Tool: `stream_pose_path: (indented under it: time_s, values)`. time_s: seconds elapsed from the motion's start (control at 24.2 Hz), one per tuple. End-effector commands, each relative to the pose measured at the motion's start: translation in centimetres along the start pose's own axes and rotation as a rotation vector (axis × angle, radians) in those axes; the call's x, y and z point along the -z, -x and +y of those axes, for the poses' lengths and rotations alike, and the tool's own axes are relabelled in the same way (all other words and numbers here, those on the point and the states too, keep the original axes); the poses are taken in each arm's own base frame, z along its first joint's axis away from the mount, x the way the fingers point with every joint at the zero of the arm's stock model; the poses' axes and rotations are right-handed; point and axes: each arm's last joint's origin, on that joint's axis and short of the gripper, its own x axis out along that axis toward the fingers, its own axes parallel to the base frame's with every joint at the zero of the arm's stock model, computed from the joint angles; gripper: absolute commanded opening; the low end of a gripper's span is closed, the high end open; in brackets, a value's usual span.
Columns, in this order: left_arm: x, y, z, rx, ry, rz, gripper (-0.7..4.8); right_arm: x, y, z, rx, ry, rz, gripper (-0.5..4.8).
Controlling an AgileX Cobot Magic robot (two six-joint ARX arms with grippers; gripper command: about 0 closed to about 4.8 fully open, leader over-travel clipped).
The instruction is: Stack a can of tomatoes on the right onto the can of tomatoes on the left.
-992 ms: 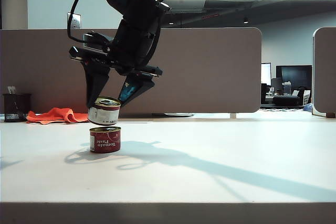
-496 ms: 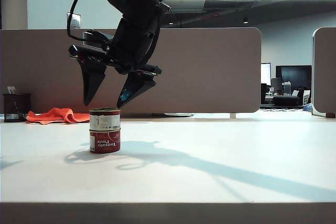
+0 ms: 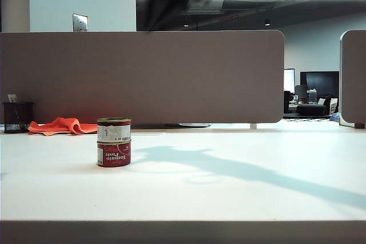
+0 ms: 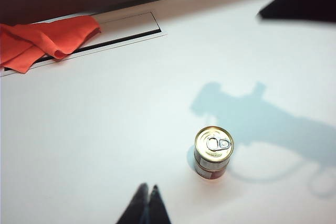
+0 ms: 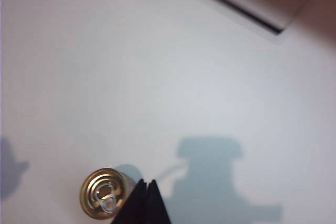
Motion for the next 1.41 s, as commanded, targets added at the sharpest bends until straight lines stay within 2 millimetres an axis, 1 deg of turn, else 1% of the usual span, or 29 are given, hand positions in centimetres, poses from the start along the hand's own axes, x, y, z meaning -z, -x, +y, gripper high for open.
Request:
stream_pose_path:
  time_s: [0.04, 0.21, 0.33, 0.37, 0.45, 0.66, 0.74, 0.79, 0.87, 0.99, 1.08, 1.24, 1.28, 1.32, 1.36, 1.41]
  values:
    - [-0.2, 0.6, 0.0, -0.006, -0.025, -0.021, -0.06, -0.2, 2.6, -1.2, 0.026, -0.012, 0.004, -0.09]
    - [-0.2, 1.4, 0.0, -0.008, -0.025, -0.049, -0.06, -0.2, 6.3, -2.4, 0.057, -0.027, -0.034, -0.09]
    - [0.1, 2.0, 0.0, -0.01, -0.024, -0.07, -0.06, 0.3, 8.9, -2.6, 0.121, -0.014, -0.063, -0.09]
    - [0.6, 2.3, -0.1, -0.008, -0.015, -0.074, -0.06, 0.9, 10.5, -2.6, 0.159, 0.003, -0.076, -0.09]
    - [1.3, 2.3, -0.2, 0.002, -0.015, -0.068, -0.06, 1.6, 11.9, -2.5, 0.178, 0.013, -0.085, -0.09]
    - [3.9, 2.4, -0.4, 0.005, -0.015, -0.075, -0.06, 4.3, 16.0, -2.2, 0.209, 0.009, -0.148, -0.09]
    - [5.4, 2.7, -0.5, 0.003, -0.013, -0.093, -0.06, 6.2, 18.1, -2.2, 0.262, 0.002, -0.18, -0.09]
    - [6.2, 2.9, -0.6, 0.002, 0.009, -0.116, -0.06, 7.5, 19.2, -2.2, 0.292, -0.003, -0.196, -0.09]
    - [7.5, 3.4, -0.7, 0.016, 0.082, -0.205, -0.06, 10.9, 21.3, -2.1, 0.34, -0.011, -0.222, -0.09]
    - [8.7, 3.6, -0.8, 0.017, 0.084, -0.278, -0.06, 14.1, 22.6, -2.0, 0.352, -0.033, -0.265, -0.09]
    - [9.3, 3.4, -0.9, 0.012, 0.059, -0.279, -0.06, 15.9, 23.1, -2.0, 0.368, -0.059, -0.298, -0.09]
    - [10.5, 2.5, -0.9, 0.009, 0.048, -0.232, -0.06, 19.8, 23.9, -2.2, 0.474, -0.104, -0.38, -0.09]
    - [11.0, 2.0, -1.0, 0.01, 0.053, -0.226, -0.06, 21.6, 23.7, -2.3, 0.539, -0.12, -0.398, -0.09]
    - [11.3, 1.6, -1.0, 0.011, 0.055, -0.227, -0.06, 22.5, 23.4, -2.4, 0.563, -0.126, -0.39, -0.09]
    - [12.0, 0.9, -1.0, 0.01, 0.054, -0.223, -0.06, 24.4, 22.9, -2.5, 0.589, -0.122, -0.351, -0.08]
    - [12.4, 0.5, -1.0, 0.012, 0.049, -0.226, -0.06, 25.3, 22.6, -2.5, 0.585, -0.117, -0.332, -0.08]
